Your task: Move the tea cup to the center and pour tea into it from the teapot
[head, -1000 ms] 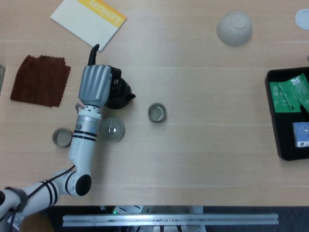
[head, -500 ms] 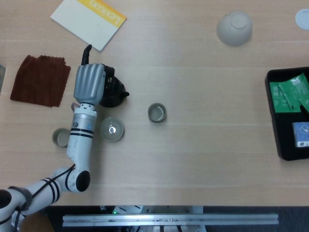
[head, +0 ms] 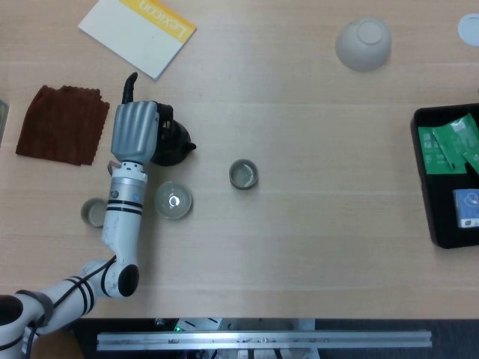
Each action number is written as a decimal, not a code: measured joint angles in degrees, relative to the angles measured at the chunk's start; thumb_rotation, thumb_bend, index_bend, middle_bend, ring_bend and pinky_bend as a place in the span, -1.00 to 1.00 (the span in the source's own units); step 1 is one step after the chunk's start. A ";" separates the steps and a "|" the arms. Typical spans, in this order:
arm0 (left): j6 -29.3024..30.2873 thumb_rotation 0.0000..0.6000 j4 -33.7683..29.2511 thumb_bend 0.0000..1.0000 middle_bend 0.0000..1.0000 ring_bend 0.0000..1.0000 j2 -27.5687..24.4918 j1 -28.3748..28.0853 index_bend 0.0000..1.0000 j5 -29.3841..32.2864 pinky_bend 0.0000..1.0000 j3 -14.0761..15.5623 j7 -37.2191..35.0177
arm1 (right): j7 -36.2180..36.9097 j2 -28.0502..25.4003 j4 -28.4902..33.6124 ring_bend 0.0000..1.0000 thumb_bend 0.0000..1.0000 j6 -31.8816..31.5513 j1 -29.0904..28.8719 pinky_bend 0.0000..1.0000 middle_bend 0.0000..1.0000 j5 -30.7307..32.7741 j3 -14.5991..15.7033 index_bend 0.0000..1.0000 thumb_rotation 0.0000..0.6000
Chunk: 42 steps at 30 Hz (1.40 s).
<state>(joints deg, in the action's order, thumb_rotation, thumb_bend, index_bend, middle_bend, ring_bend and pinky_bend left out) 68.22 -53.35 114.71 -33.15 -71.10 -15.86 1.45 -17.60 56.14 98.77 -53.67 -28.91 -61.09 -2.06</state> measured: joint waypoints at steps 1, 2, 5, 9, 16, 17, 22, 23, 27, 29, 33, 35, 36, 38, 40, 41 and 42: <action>-0.03 1.00 0.09 -0.63 0.76 0.35 0.02 0.02 0.67 0.00 -0.94 0.03 -0.02 | 0.01 0.01 -0.02 -0.93 -0.44 0.01 0.01 -0.81 -0.68 0.01 0.00 -0.69 1.00; -0.04 1.00 0.19 -0.63 0.76 0.35 0.04 0.05 0.66 0.01 -0.94 0.06 0.00 | 0.01 0.02 -0.06 -0.93 -0.44 0.03 0.04 -0.81 -0.68 0.04 0.01 -0.69 1.00; -0.08 1.00 0.32 -0.63 0.74 0.33 0.04 0.16 0.62 0.23 -0.94 0.02 0.34 | 0.09 0.02 -0.20 -0.93 -0.44 0.16 0.08 -0.81 -0.68 0.17 0.01 -0.69 1.00; 0.33 1.00 -0.35 -0.63 0.68 0.26 -0.28 0.29 0.50 0.30 -0.94 -0.09 1.28 | 0.32 0.04 -0.36 -0.93 -0.44 0.17 0.11 -0.81 -0.68 0.17 -0.14 -0.69 1.00; -0.46 0.99 -2.41 -0.63 0.55 0.11 -1.11 0.52 0.31 1.60 -0.94 -0.36 3.87 | 0.81 0.03 -0.39 -0.93 -0.44 0.04 0.23 -0.81 -0.68 -0.08 -0.36 -0.69 1.00; -0.66 0.98 -2.69 -0.63 0.53 0.09 -1.27 0.56 0.29 1.82 -0.94 -0.36 4.29 | 0.85 0.01 -0.42 -0.93 -0.44 0.02 0.25 -0.81 -0.68 -0.08 -0.38 -0.69 1.00; -1.54 0.83 -5.11 -0.63 0.40 -0.04 -2.32 0.81 0.20 3.23 -0.94 -0.54 6.58 | 1.19 -0.01 -0.63 -0.93 -0.44 0.07 0.36 -0.81 -0.68 -0.04 -0.49 -0.69 1.00; -1.60 0.80 -5.46 -0.63 0.37 -0.06 -2.50 0.85 0.18 3.38 -0.94 -0.56 6.87 | 1.21 -0.01 -0.64 -0.93 -0.44 0.06 0.37 -0.81 -0.68 -0.06 -0.51 -0.69 1.00; -1.48 0.77 -6.61 -0.63 0.29 -0.12 -3.00 0.96 0.10 3.51 -0.94 -0.57 7.34 | 1.37 -0.04 -0.65 -0.93 -0.44 0.05 0.38 -0.81 -0.68 -0.11 -0.64 -0.69 1.00; -1.46 0.74 -7.28 -0.63 0.25 -0.15 -3.27 1.02 0.04 3.61 -0.94 -0.61 7.43 | 1.46 -0.09 -0.59 -0.93 -0.44 0.07 0.37 -0.81 -0.68 -0.12 -0.71 -0.69 1.00; -1.58 0.63 -8.96 -0.63 0.13 -0.30 -4.11 1.19 -0.11 3.84 -0.94 -0.52 7.93 | 1.65 -0.18 -0.45 -0.93 -0.44 -0.02 0.38 -0.81 -0.68 -0.18 -0.90 -0.69 1.00; -1.71 0.47 -9.83 -0.63 -0.01 -0.43 -4.58 1.26 -0.23 3.96 -0.94 -0.47 8.12 | 1.68 -0.23 -0.40 -0.93 -0.44 -0.06 0.40 -0.81 -0.68 -0.21 -0.95 -0.69 1.00; -1.82 0.40 -10.49 -0.63 -0.09 -0.49 -4.95 1.32 -0.28 4.04 -0.94 -0.44 8.24 | 1.75 -0.26 -0.36 -0.93 -0.44 -0.09 0.41 -0.81 -0.68 -0.19 -0.99 -0.69 1.00; -1.91 0.27 -11.64 -0.63 -0.26 -0.63 -5.69 1.40 -0.38 4.01 -0.94 -0.29 8.52 | 1.90 -0.36 -0.29 -0.93 -0.44 -0.20 0.50 -0.81 -0.68 -0.14 -1.06 -0.69 1.00; -1.87 0.22 -13.14 -0.63 -0.38 -0.73 -6.74 1.48 -0.44 3.67 -0.94 0.02 9.00 | 2.14 -0.50 -0.23 -0.93 -0.44 -0.34 0.61 -0.81 -0.68 -0.06 -1.15 -0.69 1.00; -1.84 0.20 -13.88 -0.63 -0.43 -0.77 -7.21 1.52 -0.47 3.48 -0.94 0.16 9.17 | 2.26 -0.58 -0.19 -0.93 -0.44 -0.44 0.69 -0.81 -0.68 -0.04 -1.19 -0.69 1.00; -1.77 0.20 -14.99 -0.63 -0.44 -0.78 -7.88 1.58 -0.48 3.20 -0.94 0.34 9.38 | 2.40 -0.70 -0.14 -0.93 -0.44 -0.59 0.81 -0.81 -0.68 -0.02 -1.23 -0.69 1.00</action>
<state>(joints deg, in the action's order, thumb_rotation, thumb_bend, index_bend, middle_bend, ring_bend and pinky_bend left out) 66.45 -68.34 106.83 -31.58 -67.90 -15.52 10.83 -15.21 55.44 98.63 -54.26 -28.10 -61.11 -3.29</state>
